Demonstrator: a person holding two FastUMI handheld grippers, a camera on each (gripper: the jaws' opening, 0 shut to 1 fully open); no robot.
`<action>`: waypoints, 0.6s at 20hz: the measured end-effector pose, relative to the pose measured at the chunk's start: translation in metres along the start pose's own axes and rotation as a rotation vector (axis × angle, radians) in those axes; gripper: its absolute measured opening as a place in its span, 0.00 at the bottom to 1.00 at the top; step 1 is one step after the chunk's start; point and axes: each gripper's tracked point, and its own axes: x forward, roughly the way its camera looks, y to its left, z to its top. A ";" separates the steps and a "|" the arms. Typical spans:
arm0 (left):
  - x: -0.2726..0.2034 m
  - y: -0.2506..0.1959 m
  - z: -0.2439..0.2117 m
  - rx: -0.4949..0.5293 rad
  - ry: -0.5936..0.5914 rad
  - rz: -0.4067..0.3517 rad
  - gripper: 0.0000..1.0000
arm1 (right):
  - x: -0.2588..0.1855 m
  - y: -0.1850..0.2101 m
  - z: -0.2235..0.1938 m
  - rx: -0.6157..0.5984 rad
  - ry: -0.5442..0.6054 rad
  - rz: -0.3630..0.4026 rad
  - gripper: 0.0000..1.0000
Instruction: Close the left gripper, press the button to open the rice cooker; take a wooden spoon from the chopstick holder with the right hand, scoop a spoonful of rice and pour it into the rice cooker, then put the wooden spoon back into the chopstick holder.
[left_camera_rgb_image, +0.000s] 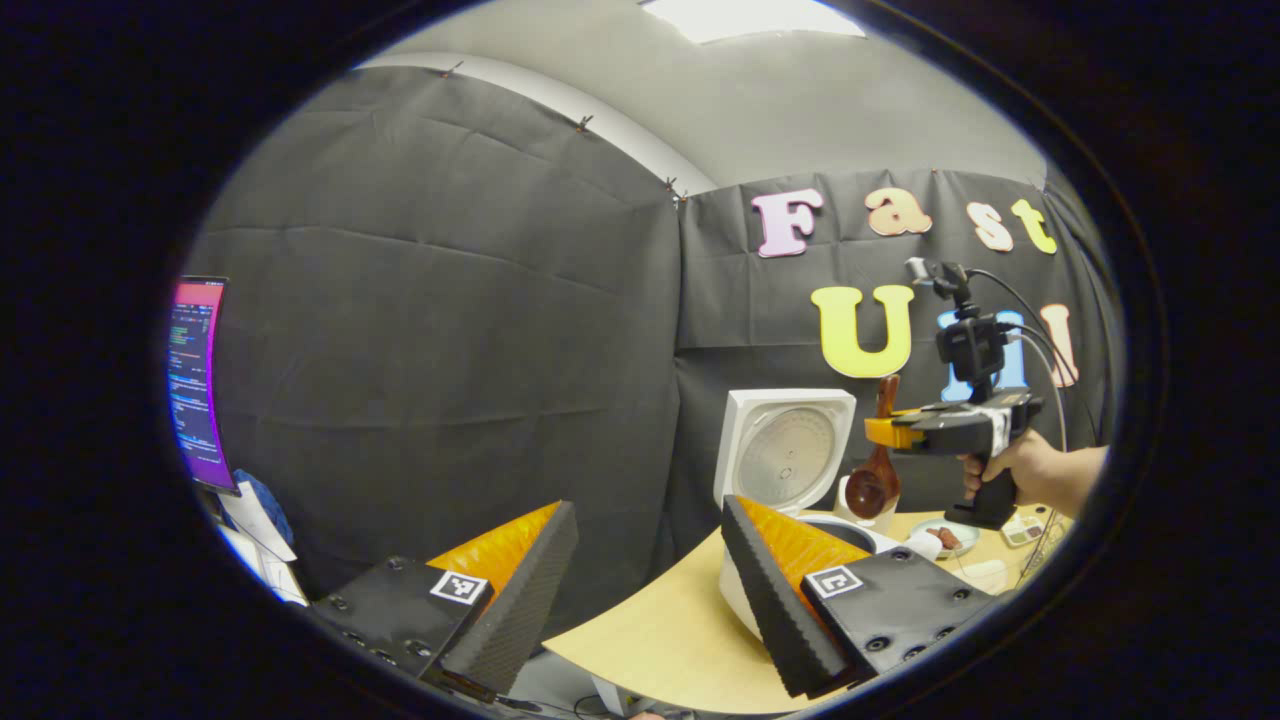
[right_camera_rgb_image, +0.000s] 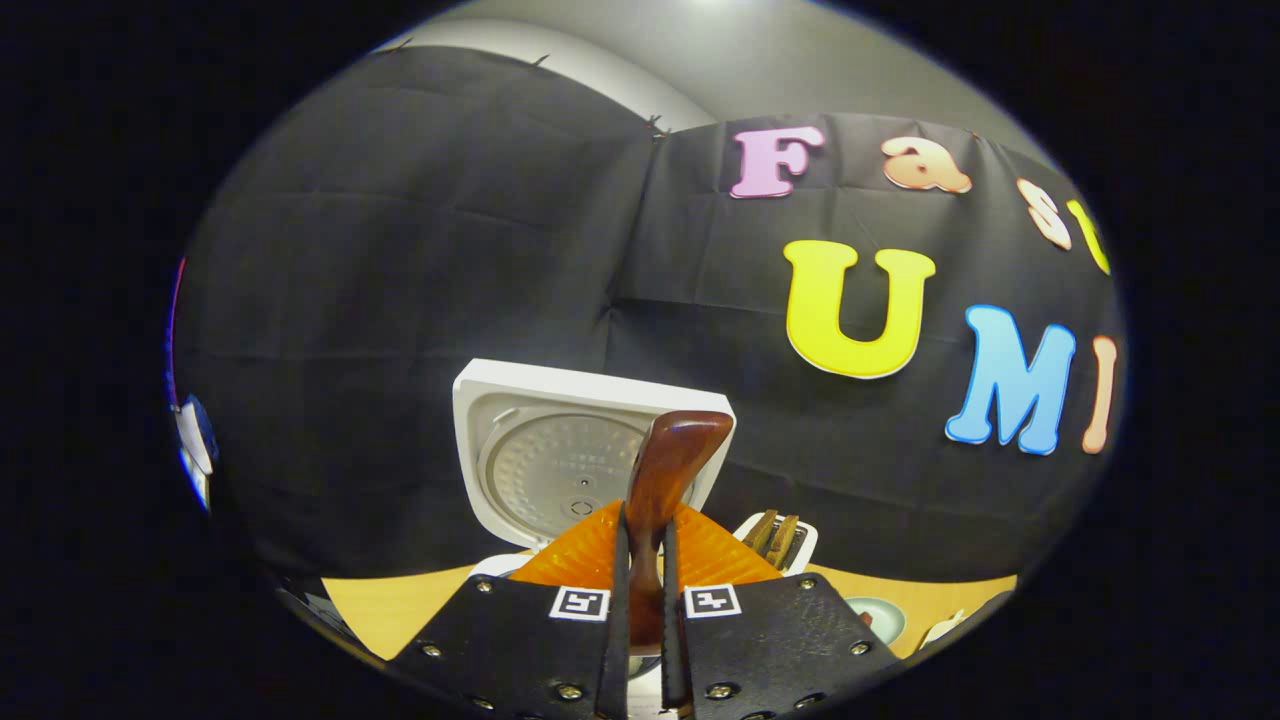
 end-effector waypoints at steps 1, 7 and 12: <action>-0.001 -0.001 0.001 -0.001 -0.003 -0.010 1.00 | -0.007 -0.009 0.005 0.044 -0.004 -0.004 0.13; 0.012 -0.025 0.010 0.012 -0.026 -0.077 1.00 | -0.049 -0.072 0.021 0.217 -0.026 -0.064 0.13; 0.034 -0.077 0.020 0.013 -0.042 -0.135 1.00 | -0.081 -0.118 0.021 0.222 -0.041 -0.130 0.13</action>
